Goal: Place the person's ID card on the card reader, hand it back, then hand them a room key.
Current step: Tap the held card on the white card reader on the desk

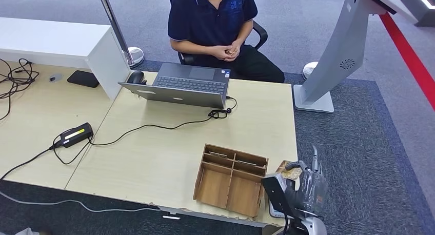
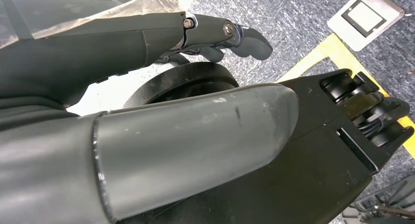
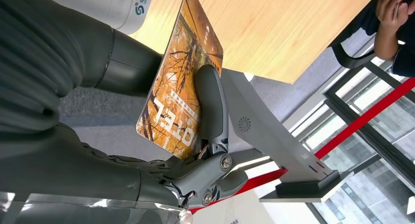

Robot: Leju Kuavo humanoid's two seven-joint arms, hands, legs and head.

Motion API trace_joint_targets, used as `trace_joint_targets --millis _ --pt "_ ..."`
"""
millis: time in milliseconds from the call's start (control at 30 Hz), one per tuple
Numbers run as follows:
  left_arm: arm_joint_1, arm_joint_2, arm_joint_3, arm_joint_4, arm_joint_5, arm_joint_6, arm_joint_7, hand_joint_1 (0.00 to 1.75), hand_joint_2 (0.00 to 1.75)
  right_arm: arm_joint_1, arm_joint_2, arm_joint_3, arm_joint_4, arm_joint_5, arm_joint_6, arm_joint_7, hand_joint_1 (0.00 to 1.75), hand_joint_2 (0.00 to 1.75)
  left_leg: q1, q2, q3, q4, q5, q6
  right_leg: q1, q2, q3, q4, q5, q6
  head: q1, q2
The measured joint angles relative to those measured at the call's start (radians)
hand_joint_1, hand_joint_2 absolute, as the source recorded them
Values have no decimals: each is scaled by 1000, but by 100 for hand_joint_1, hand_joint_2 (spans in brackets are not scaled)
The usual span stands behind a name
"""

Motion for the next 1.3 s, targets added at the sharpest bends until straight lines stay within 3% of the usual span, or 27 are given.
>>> trace_joint_targets --millis 200,933,1300 --pt "0 0 0 0 0 4 0 0 0 0 0 0 15 62 0 15 175 175 0 0 0 0 0 0 0 0 0 0 0 0 0 0" --pt "0 0 0 0 0 7 0 0 0 -2 -4 0 63 103 0 48 175 175 0 0 0 0 0 0 0 0 0 0 0 0 0 0" --pt "0 0 0 0 0 7 0 0 0 -24 -11 -16 193 96 0 18 175 175 0 0 0 0 0 0 0 0 0 0 0 0 0 0"
